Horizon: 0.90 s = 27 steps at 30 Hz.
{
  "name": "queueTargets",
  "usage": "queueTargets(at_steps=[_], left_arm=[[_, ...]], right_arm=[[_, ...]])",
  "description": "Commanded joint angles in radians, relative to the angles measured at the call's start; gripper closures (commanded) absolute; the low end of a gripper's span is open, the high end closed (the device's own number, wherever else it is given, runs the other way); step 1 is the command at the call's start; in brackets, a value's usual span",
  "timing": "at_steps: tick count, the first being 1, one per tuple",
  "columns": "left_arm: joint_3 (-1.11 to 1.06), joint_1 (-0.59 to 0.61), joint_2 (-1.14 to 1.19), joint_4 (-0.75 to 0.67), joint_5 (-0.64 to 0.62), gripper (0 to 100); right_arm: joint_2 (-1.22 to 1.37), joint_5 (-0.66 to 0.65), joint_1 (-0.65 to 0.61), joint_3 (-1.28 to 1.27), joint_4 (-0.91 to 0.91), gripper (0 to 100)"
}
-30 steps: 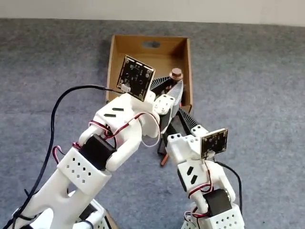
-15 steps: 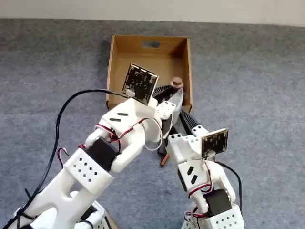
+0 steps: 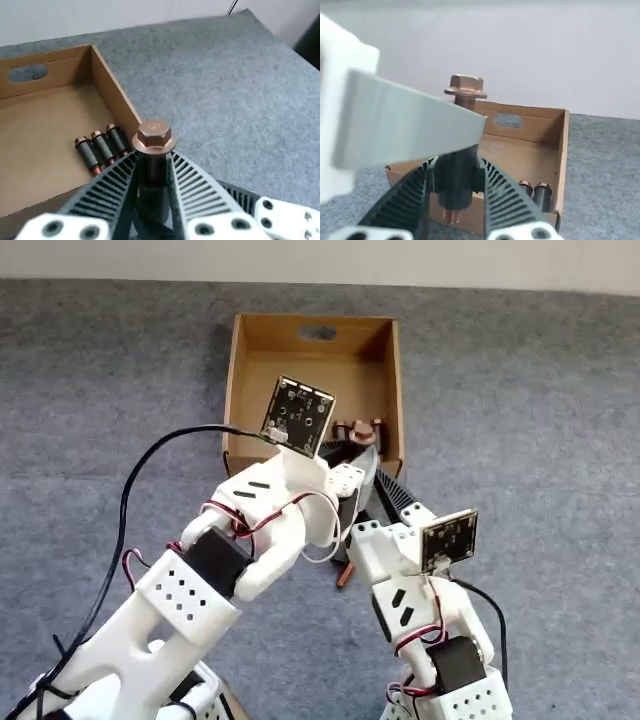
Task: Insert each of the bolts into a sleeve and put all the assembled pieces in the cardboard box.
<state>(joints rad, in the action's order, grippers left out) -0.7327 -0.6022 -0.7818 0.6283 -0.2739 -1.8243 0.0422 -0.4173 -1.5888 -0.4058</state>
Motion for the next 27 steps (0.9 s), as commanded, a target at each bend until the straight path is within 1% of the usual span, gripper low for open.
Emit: queueTargets(at_steps=[1,4,6,8,10,12,17,20,23,25,27], left_arm=[[0.018,-0.004,-0.01,0.006,-0.011,99],[0.021,-0.004,-0.01,0.034,-0.011,98],[0.036,-0.004,-0.01,0.084,-0.012,92],[0.058,-0.004,-0.01,0.157,-0.02,84],[0.093,-0.004,-0.01,0.233,-0.06,77],[0.142,-0.004,-0.01,0.305,-0.092,75],[0.282,-0.002,-0.01,0.453,-0.101,81],[0.366,0.01,-0.01,0.545,-0.1,86],[0.421,0.079,-0.01,0.605,-0.1,94],[0.441,0.154,-0.01,0.651,-0.098,100],[0.443,0.232,-0.01,0.712,-0.098,98]], right_arm=[[-0.008,0.0,0.012,0.01,-0.004,99.3],[-0.008,0.0,0.012,0.01,-0.004,99.3],[-0.008,0.0,0.012,0.01,-0.004,99.3],[-0.008,0.0,0.012,0.01,-0.004,99.3],[-0.008,0.0,0.012,0.01,-0.004,99.3],[-0.008,0.0,0.012,0.01,-0.004,99.3],[-0.008,0.0,0.012,-0.012,-0.002,99.3],[-0.008,0.0,0.012,-0.021,-0.001,99.3],[-0.008,0.0,0.012,-0.021,-0.001,99.3],[-0.008,0.0,0.012,-0.022,-0.002,99.3],[-0.008,0.002,0.012,-0.022,-0.004,99.3]])
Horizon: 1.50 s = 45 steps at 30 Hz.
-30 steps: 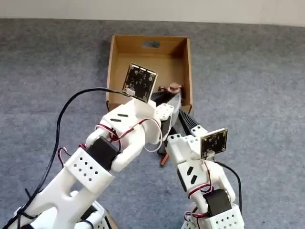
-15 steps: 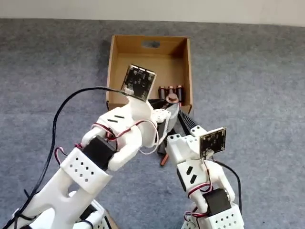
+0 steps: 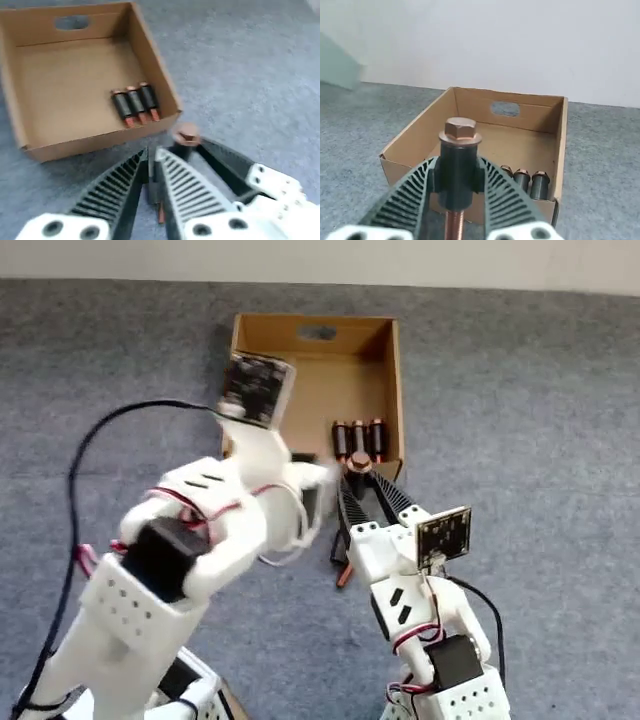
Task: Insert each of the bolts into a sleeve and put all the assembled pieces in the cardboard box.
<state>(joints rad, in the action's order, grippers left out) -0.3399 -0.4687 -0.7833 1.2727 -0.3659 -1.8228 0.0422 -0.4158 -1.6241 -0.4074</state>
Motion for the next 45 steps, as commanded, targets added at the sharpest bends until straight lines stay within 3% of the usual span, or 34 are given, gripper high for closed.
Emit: queueTargets(at_steps=[1,6,11,14,20,26,31,41,45], left_arm=[[0.05,0.145,-0.008,0.11,-0.005,99],[0.018,0.381,-0.002,0.258,0.068,99],[-0.18,0.565,-0.007,0.258,0.227,99],[-0.312,0.619,-0.007,0.195,0.269,99],[-0.57,0.696,-0.007,-0.089,0.273,99],[-0.802,0.696,-0.007,-0.356,0.273,99],[-0.917,0.693,-0.007,-0.491,0.272,99],[-0.946,0.693,-0.002,-0.523,0.269,99],[-0.946,0.693,-0.005,-0.523,0.269,99]], right_arm=[[-0.01,0.005,0.012,0.012,-0.004,99.3],[-0.007,0.006,0.059,-0.008,-0.004,99.3],[-0.004,0.006,0.059,0.07,-0.019,99.3],[-0.002,0.002,0.059,0.16,-0.054,99.3],[0.081,0.002,0.059,0.367,-0.053,99.3],[0.493,0.003,0.076,0.615,-0.05,99.3],[0.881,0.006,0.081,0.783,-0.047,99.3],[1.709,0.012,0.074,1.323,-0.001,99.3],[1.905,0.14,0.073,1.457,-0.002,99.3]])
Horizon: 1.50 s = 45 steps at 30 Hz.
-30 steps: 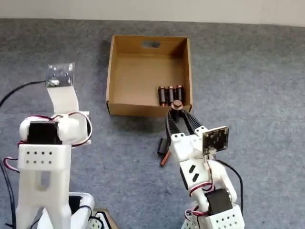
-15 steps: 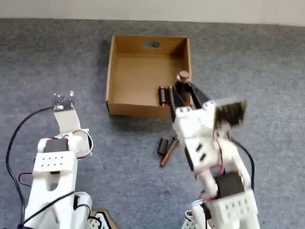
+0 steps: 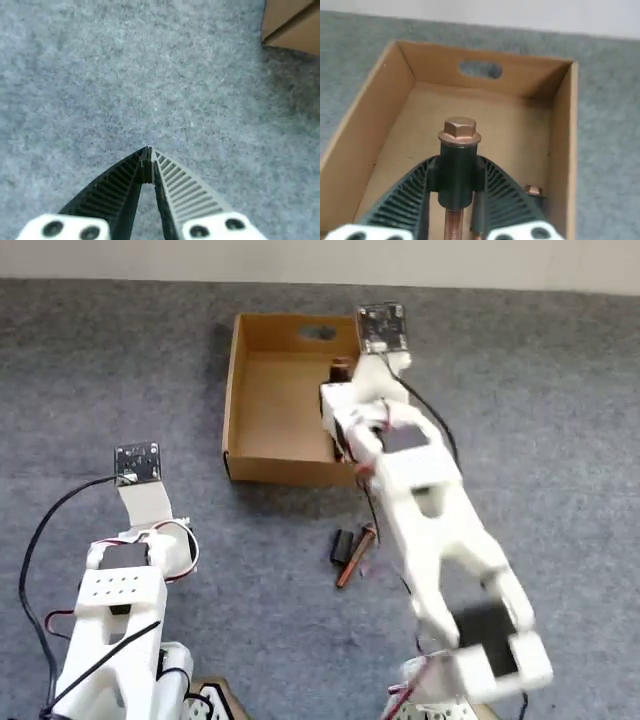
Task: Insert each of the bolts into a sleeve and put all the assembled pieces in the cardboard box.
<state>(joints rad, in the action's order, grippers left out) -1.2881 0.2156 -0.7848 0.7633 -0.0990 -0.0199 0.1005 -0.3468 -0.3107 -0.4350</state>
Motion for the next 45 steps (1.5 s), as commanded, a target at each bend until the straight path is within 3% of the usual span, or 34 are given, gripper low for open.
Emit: queueTargets(at_steps=[1,9,17,45], left_arm=[[0.004,0.008,-0.005,-0.014,0.002,99],[0.002,0.008,-0.005,-0.014,0.002,99],[0.002,0.008,-0.002,-0.014,0.003,99],[0.002,0.008,-0.005,-0.014,0.003,99]], right_arm=[[0.142,0.106,0.004,0.166,0.024,99.3],[0.375,0.051,-0.054,0.28,0.021,99.3],[0.403,0.051,-0.073,0.38,-0.205,99.3],[0.481,0.054,-0.051,0.32,-0.225,99.1]])
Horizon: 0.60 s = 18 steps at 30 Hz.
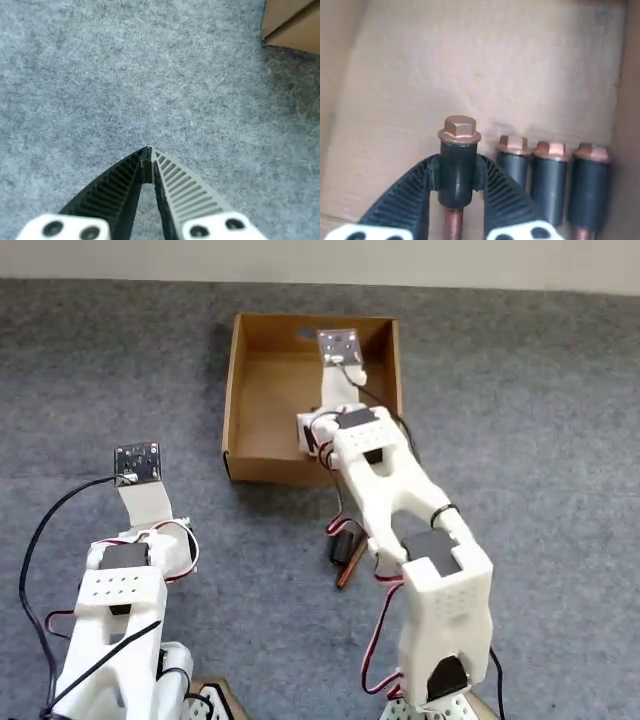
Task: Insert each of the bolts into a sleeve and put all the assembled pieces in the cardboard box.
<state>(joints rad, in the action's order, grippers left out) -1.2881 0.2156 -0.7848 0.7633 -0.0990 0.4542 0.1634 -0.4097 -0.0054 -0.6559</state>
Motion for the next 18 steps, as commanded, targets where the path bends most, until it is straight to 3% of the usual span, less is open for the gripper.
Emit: queueTargets(at_steps=[1,7,12,18], left_arm=[[0.002,0.008,-0.005,-0.014,0.003,99],[0.002,0.008,-0.005,-0.014,0.003,99],[0.002,0.008,-0.005,-0.014,0.003,99],[0.002,0.008,-0.005,-0.014,0.003,99]], right_arm=[[0.021,-0.009,0.013,0.015,-0.004,99.0],[0.025,-0.009,0.013,0.018,-0.004,97.6],[-0.035,-0.009,0.015,0.016,-0.024,84.5],[-0.13,-0.009,0.022,0.015,-0.047,83.6]])
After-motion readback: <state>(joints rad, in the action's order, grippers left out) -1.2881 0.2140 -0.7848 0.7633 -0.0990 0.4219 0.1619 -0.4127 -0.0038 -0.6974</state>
